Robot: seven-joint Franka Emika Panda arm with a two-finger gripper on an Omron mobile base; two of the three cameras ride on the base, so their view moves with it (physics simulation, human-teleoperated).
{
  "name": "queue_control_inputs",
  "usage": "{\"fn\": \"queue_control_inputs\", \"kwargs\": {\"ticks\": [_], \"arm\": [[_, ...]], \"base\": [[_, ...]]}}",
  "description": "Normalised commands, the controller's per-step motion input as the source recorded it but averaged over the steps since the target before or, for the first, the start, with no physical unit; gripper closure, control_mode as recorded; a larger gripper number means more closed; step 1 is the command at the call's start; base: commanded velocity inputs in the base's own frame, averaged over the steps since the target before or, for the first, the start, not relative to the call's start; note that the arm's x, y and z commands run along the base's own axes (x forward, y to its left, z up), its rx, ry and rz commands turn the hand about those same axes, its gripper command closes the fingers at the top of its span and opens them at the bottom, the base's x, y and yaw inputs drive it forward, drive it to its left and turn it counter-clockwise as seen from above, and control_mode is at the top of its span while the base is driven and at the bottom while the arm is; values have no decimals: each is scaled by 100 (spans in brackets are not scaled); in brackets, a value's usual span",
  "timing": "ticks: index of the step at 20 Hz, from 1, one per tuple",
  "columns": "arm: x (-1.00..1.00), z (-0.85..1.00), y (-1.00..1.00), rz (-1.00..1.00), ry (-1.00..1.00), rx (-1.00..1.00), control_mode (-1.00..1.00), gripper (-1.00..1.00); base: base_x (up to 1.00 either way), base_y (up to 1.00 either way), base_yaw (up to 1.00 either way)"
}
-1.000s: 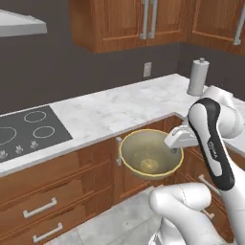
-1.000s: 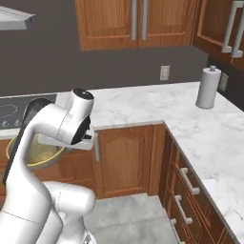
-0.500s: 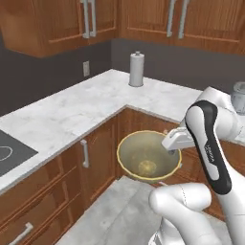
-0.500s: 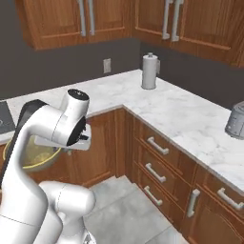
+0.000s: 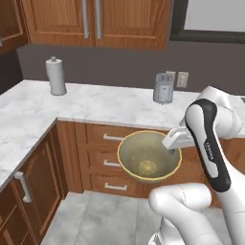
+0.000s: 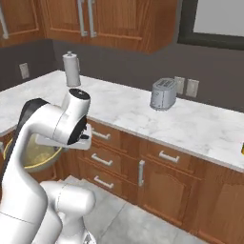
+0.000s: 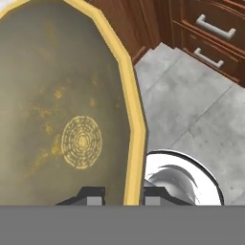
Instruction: Pick the cup and bowl from the counter and place them on the counter next to the sink.
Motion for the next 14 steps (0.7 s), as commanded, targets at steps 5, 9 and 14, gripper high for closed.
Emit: {"fn": "queue_control_inputs", "kwargs": {"ticks": [5,9,14], "arm": [[0,0,0,0,0,0,100,100],[0,0,0,0,0,0,100,100],[0,0,0,0,0,0,100,100]], "base": [[-4,-82,-49],[2,-100,-33],[4,-100,-25]]}}
